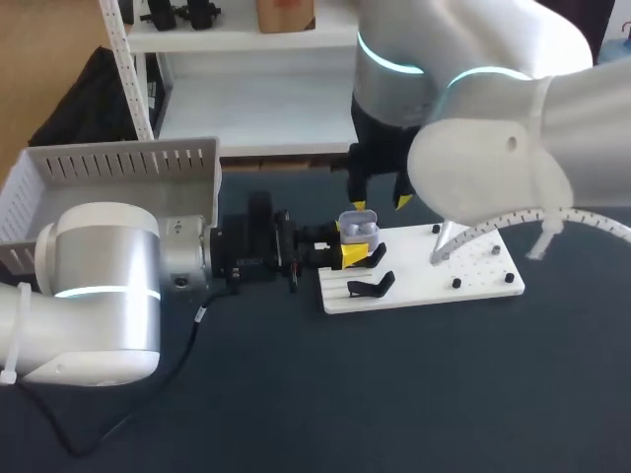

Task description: Pick up each earbud case from the left stands, insert the matching earbuds, close the lid, and place the case in the box.

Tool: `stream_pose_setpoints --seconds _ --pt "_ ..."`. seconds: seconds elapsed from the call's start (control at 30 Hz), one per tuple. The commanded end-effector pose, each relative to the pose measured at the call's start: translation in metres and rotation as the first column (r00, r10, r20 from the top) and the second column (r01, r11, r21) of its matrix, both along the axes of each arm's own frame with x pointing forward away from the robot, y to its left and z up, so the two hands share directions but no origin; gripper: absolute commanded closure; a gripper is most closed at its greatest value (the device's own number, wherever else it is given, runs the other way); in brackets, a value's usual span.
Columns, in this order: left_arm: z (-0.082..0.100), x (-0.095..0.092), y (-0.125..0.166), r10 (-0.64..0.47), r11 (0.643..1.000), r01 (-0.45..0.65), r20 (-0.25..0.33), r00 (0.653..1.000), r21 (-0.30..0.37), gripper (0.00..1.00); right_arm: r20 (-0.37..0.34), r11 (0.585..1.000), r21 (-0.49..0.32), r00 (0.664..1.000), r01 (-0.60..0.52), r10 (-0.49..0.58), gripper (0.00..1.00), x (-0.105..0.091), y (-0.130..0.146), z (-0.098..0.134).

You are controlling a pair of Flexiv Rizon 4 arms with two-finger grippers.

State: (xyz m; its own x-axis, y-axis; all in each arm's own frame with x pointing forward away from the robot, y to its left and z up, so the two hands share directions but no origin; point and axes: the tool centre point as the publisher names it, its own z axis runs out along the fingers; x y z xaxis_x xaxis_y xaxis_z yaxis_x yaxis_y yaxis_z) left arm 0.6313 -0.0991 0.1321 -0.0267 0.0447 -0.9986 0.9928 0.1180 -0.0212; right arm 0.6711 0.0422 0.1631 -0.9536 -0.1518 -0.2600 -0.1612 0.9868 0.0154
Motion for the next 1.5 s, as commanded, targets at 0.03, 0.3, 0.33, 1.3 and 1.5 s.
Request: stream_pose_setpoints --seconds 0.03,0.3,0.33,1.3,1.5 --pt "0.0 -0.001 0.0 0.005 1.0 -0.005 0.001 1.0 -0.002 1.0 0.018 1.0 0.009 1.0 0.0 -0.001 0.5 -0.017 -0.004 0.002" --pt "0.0 -0.001 0.0 0.005 1.0 -0.005 0.001 1.0 -0.002 1.0 0.04 1.0 0.024 0.999 -0.011 0.01 0.47 -0.033 -0.002 0.008" --pt "0.0 -0.001 0.0 0.005 1.0 -0.005 0.001 1.0 -0.002 1.0 0.053 1.0 0.029 0.999 -0.007 0.006 0.47 -0.035 -0.003 0.012" --pt "0.035 0.012 0.078 0.03 0.996 -0.037 0.079 0.996 0.087 1.0 0.089 0.965 0.238 0.987 0.108 -0.132 0.21 -0.153 -0.097 0.012" --pt "0.051 0.025 0.142 0.108 0.972 -0.126 0.096 0.989 0.198 1.0 0.065 0.965 0.24 0.991 0.101 -0.12 0.0 -0.151 -0.097 0.007"
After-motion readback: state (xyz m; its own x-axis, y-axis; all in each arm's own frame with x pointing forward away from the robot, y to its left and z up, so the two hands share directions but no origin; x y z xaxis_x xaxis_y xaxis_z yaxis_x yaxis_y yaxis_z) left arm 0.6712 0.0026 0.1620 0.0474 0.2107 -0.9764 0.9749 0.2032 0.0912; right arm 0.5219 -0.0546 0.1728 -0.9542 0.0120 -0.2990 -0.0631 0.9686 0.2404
